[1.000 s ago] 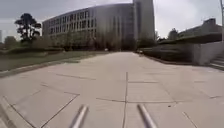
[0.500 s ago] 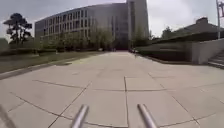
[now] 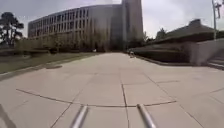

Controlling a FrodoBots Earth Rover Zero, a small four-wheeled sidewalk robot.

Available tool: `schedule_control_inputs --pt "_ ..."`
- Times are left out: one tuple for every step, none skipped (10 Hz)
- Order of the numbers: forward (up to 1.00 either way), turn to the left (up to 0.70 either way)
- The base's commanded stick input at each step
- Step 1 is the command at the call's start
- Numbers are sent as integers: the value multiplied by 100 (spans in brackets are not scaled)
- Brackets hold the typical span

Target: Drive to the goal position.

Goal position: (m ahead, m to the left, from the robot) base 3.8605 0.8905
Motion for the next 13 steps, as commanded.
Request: schedule_control_inputs --pt "100 -27" --pt "100 -27" --pt "100 -27" --pt "100 -27" --pt "100 -27" --pt "100 -27" --pt "100 -27" --pt "100 -6" --pt "100 0" --pt "100 0" --pt "100 0" --pt "100 0" --pt "100 0"
